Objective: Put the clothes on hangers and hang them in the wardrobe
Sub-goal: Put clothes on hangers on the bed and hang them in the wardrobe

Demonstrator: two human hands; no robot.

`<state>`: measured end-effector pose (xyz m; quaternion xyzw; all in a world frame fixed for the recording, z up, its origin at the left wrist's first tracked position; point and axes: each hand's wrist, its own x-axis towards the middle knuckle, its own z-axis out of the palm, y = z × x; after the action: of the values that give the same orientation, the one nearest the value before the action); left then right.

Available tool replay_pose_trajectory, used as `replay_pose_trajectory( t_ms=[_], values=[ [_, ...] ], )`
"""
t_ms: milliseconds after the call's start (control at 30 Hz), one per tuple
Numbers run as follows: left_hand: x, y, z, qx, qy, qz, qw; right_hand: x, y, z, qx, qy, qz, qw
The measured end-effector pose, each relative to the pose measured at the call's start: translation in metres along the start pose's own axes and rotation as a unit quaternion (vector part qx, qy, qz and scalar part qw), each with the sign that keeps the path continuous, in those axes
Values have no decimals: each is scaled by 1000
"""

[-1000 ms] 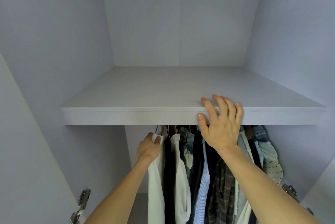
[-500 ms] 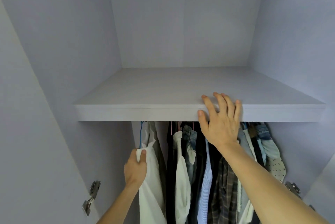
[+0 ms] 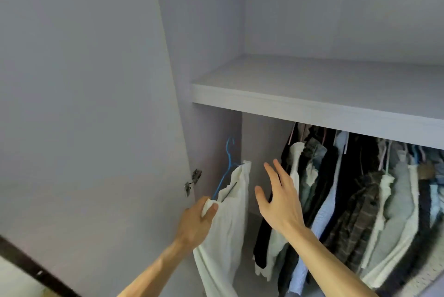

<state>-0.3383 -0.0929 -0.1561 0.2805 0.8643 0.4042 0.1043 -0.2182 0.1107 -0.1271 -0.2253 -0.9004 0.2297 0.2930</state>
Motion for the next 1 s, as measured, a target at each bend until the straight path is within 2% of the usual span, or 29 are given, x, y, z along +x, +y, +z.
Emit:
replay_pose_trajectory(
  t_ms=[100,233,333,400,500,600,700,1000],
  values=[
    [-54,-10,-17,27,9,-27,999,-30,-26,25,110,-103,2,989],
    [-148,-17,-33,38,61,-75,995,-58,-69,44,218,-208,-40,953],
    [-235,-22,-35,2,122,-122,985,-95,-99,68,237,-280,-123,922],
    [-291,-21,-33,-23,160,-157,974,-131,-120,83,244,-290,-173,909],
    [-372,-21,-28,-30,202,-220,954,-194,-156,91,244,-329,-206,889],
    [-451,-18,-26,-23,244,-304,921,-257,-195,92,271,-402,-251,838],
    [-525,-7,-24,-19,287,-383,878,-313,-234,82,285,-453,-331,777],
    [-662,40,-27,-130,340,-491,792,-475,-307,35,270,-535,-553,579]
  ],
)
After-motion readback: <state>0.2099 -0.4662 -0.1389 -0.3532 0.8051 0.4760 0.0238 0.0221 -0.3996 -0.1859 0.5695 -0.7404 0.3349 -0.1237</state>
